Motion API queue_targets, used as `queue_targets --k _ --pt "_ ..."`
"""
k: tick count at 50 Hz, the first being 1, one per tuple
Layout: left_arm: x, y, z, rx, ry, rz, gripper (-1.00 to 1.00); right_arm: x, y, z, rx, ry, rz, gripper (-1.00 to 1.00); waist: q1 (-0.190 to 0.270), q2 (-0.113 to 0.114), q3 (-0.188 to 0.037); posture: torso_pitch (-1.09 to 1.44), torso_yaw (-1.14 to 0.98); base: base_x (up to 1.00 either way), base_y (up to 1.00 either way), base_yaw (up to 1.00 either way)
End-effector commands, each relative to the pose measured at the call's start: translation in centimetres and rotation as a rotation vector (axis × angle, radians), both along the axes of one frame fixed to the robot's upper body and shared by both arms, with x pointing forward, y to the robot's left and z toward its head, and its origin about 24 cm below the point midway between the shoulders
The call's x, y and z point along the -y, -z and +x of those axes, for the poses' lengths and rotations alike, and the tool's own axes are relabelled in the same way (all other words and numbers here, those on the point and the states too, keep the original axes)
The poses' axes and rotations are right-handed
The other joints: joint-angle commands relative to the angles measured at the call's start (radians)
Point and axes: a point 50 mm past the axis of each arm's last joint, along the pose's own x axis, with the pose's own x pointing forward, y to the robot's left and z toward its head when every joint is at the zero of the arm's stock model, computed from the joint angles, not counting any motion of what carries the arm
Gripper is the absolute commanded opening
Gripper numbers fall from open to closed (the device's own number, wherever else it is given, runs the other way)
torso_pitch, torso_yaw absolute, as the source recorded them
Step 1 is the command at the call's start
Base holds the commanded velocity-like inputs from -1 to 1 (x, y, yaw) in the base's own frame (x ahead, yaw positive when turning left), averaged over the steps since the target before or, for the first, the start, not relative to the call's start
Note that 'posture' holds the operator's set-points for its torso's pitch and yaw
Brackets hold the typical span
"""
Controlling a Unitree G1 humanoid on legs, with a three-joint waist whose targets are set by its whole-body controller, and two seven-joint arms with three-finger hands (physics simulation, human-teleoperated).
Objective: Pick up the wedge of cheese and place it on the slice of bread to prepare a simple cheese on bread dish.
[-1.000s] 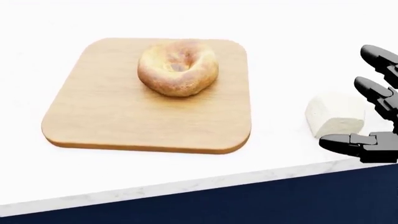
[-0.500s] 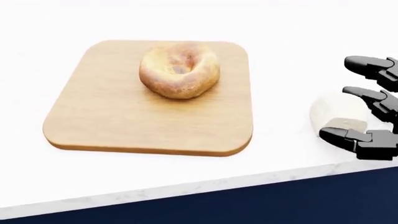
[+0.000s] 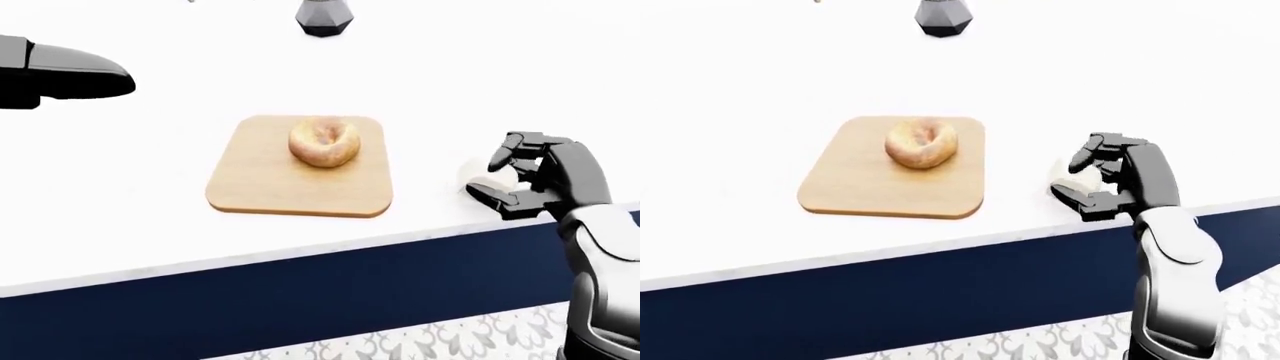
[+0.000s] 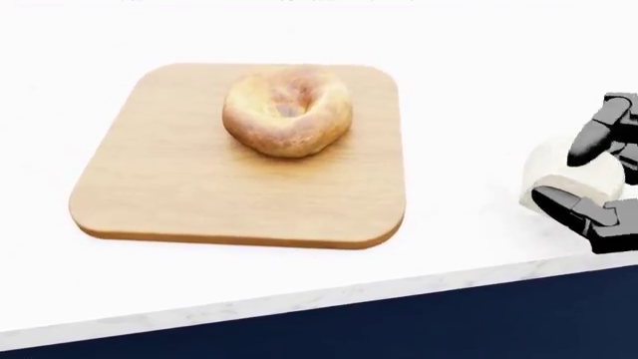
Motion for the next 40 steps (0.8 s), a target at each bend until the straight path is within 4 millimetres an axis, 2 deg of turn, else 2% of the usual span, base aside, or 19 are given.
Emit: queue_targets --k 1,3,7,14,22,27,29,34,40 --pt "-0.3 -1.0 -0.8 0.068 -0.019 -0.009 1.0 -0.1 -2.1 -0.5 0.091 0.002 -0.034 -1.0 0.0 -0.002 -0.022 0.0 0.0 0.0 0.0 0.0" --pt "-0.3 -1.1 -0.9 0.068 -0.02 -0.009 1.0 -0.1 -2.4 -0.7 0.09 0.003 -0.035 -1.0 0.0 -0.002 -0.022 0.0 0.0 0.0 0.0 0.0" --pt "-0.4 -1.1 -0.9 0.069 -0.021 -0.009 1.0 -0.3 -4.7 -1.8 0.107 0.005 -0.051 -1.0 0.002 -0.005 -0.021 0.0 0.0 0.0 0.0 0.0" --pt "-0.4 -1.0 -0.9 0.068 -0.025 -0.007 1.0 -0.5 -6.6 -2.5 0.107 0.027 -0.07 -1.0 0.002 -0.007 -0.018 0.0 0.0 0.0 0.0 0.0" --pt "-0.6 -1.0 -0.9 0.067 -0.035 -0.006 1.0 -0.7 -10.5 -4.3 0.143 0.072 -0.068 -1.0 0.006 -0.009 -0.014 0.0 0.0 0.0 0.0 0.0" --pt "-1.0 -0.9 -0.7 0.063 -0.044 -0.01 1.0 -1.7 -12.2 -3.7 0.146 0.056 -0.051 -1.0 0.004 -0.006 -0.01 0.0 0.0 0.0 0.0 0.0" --pt "-1.2 -1.1 -1.0 0.068 -0.049 -0.015 1.0 -2.2 -13.5 -3.5 0.154 0.046 -0.053 -1.0 0.004 -0.005 -0.012 0.0 0.0 0.0 0.0 0.0" --pt "-1.7 -1.6 -1.7 0.09 -0.064 -0.027 1.0 -2.8 -14.8 -2.4 0.15 0.063 -0.057 -1.0 -0.001 0.0 -0.007 0.0 0.0 0.0 0.0 0.0" --pt "-1.7 -2.3 -2.5 0.107 -0.06 -0.033 1.0 -4.3 -18.3 -0.8 0.154 0.037 -0.084 -1.0 -0.003 0.014 -0.003 0.0 0.0 0.0 0.0 0.0"
